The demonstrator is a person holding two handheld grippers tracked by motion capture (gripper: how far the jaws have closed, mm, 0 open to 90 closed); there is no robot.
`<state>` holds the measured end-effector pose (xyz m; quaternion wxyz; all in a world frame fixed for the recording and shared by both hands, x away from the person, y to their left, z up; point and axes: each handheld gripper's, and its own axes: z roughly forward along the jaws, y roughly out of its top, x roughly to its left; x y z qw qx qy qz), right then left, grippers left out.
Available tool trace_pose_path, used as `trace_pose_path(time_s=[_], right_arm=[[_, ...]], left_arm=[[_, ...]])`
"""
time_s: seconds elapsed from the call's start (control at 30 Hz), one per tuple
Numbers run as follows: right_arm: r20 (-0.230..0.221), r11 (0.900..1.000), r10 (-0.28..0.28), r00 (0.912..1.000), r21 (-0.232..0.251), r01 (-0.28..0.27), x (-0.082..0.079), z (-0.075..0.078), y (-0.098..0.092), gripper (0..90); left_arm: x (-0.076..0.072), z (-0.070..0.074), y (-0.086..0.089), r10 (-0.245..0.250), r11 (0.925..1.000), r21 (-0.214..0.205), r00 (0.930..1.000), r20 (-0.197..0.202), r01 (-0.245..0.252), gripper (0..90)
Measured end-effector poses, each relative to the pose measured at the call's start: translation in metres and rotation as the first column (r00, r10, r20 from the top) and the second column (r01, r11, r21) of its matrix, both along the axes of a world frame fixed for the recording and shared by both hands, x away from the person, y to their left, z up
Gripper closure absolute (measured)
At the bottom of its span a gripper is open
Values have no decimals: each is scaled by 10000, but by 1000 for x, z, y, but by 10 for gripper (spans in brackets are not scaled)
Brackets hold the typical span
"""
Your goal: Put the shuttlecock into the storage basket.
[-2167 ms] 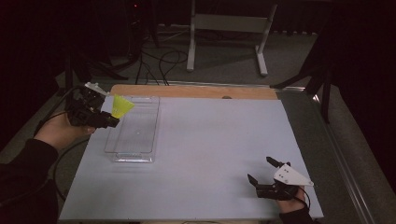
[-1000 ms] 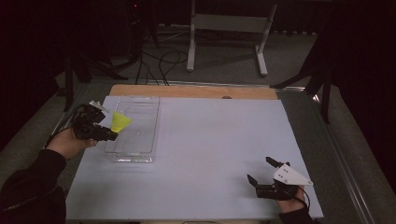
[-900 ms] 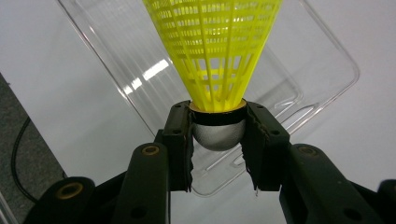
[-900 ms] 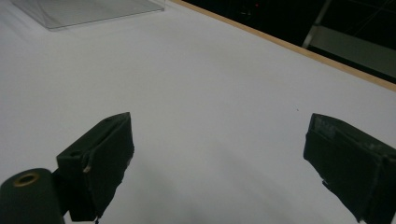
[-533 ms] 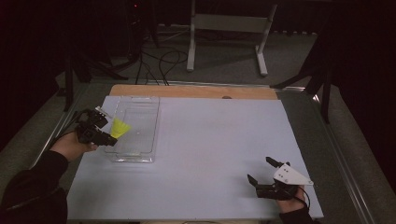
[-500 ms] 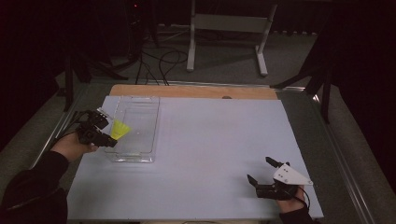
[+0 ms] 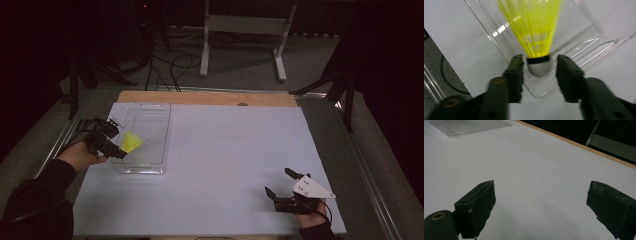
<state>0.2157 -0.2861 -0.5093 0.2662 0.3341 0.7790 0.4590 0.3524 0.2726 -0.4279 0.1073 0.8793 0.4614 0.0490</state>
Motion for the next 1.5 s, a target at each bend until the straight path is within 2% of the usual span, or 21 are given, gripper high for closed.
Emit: trace_pose_path(time_s=[0.2,0.57,0.67,0.7,0.77,0.8,0.87,1.0,1.07,1.17,1.23,1.3,1.43,1.5], right_arm=[[8,10000,3,10000,-5,-3,0,0,0,84],[4,10000,-3,10000,-10,3,0,0,0,84],[2,10000,-9,10000,-17,9,0,0,0,84],[7,10000,-4,10000,-28,4,0,0,0,84],[-8,10000,10,10000,-22,-10,0,0,0,84],[1,10000,11,10000,-31,-11,0,0,0,84],[0,10000,5,10000,-21,-5,0,0,0,84],[-59,10000,-1,10000,-6,1,1,-1,0,84],[-55,10000,-3,10000,-14,3,1,-1,0,84],[-109,10000,-17,9999,2,17,0,-1,0,84],[-110,10000,-30,9999,-10,30,1,-2,-1,84],[-109,10000,-37,9999,-24,37,0,-1,-1,84],[-113,10000,-67,9999,-17,67,-1,-2,-2,84],[-107,10000,-89,9999,-3,89,-1,-1,-2,84]], left_arm=[[0,6,-1,271,9996,5,9993,242,-272,367],[-3,11,0,551,9985,-44,9977,396,-550,193],[-3,13,0,598,9981,-139,9976,357,-594,145],[-3,15,0,644,9976,-285,9973,348,-634,132],[-4,17,1,387,9973,-625,9990,200,-374,34],[-5,17,-1,291,9981,-560,9991,319,-273,15],[-5,18,-2,155,9988,-475,9995,287,-141,1],[-4,17,-5,-35,9970,-771,9996,279,57,0],[-3,17,-7,-69,9968,-794,9995,297,92,0],[-2,16,-8,-367,9947,-946,9988,323,396,0],[-1,15,-9,-479,9952,-835,9982,366,509,0],[-1,16,-10,-560,9938,-948,9980,279,584,0],[0,19,-12,-566,9919,-1117,9975,423,610,0],[1,22,-14,-573,9873,-1456,9971,500,641,0]])
